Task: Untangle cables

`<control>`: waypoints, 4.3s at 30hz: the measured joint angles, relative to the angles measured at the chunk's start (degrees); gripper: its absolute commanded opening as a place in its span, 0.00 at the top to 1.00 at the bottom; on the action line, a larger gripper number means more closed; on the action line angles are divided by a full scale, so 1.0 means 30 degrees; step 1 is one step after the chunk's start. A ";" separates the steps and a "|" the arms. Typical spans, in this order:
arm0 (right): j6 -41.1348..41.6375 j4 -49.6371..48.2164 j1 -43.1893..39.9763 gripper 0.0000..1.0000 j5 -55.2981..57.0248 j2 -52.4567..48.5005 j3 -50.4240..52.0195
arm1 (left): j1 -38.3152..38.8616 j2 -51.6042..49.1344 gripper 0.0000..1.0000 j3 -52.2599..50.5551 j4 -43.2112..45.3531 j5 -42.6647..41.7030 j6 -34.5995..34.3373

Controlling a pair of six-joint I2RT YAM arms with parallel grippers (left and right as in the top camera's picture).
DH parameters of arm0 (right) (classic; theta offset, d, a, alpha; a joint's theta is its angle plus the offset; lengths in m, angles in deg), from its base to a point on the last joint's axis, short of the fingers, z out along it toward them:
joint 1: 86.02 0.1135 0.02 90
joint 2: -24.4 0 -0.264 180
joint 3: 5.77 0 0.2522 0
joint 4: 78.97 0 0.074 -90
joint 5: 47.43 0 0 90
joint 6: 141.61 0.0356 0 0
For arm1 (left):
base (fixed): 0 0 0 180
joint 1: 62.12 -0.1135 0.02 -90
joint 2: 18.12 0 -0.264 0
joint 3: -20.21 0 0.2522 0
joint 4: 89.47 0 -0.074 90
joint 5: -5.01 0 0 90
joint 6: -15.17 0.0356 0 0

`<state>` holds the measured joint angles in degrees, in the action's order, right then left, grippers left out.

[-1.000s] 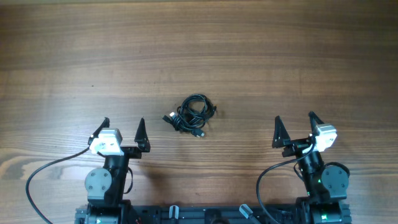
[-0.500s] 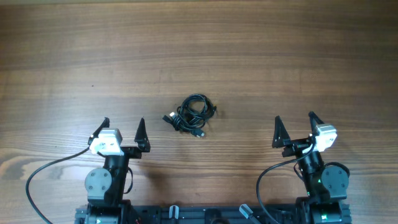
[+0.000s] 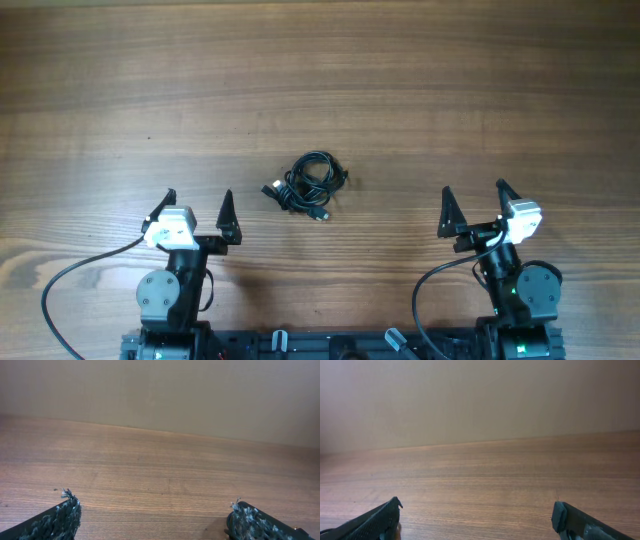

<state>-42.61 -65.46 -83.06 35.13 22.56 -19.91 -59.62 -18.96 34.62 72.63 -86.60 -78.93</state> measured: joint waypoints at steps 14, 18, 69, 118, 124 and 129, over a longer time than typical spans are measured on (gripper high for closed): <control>0.0000 0.0000 0.0000 0.00 0.0000 0.0000 0.0000 | 0.0000 0.0000 0.00 0.0000 0.0000 0.0000 0.0000; 0.0000 0.0000 0.0000 0.00 0.0000 0.0000 0.0000 | 0.0000 0.0000 0.00 0.0000 0.0124 -0.0612 -0.0007; 0.6215 1.4069 0.0087 0.11 -0.9704 -2.3503 -1.9533 | 0.5501 -2.8443 0.63 2.5026 -1.9693 -0.3548 -0.9449; 0.6936 1.4207 0.0131 0.10 -0.9952 -2.3533 -1.9533 | 0.9012 -3.3033 0.96 1.9380 -1.0681 -0.0423 -1.8819; 0.8189 1.2291 0.1974 0.19 -0.9923 -2.4115 -1.9533 | 0.8990 -3.0694 0.96 1.9868 -1.0666 -0.0415 -2.1398; 1.0069 1.0834 0.3665 0.28 -0.9653 -2.6491 -1.9533 | 0.8990 -2.8888 0.96 1.9955 -1.0003 -0.0415 -2.3584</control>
<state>-12.41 -32.96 -72.07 6.17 -56.91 -78.51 -32.65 -105.62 94.48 42.62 -87.84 -149.68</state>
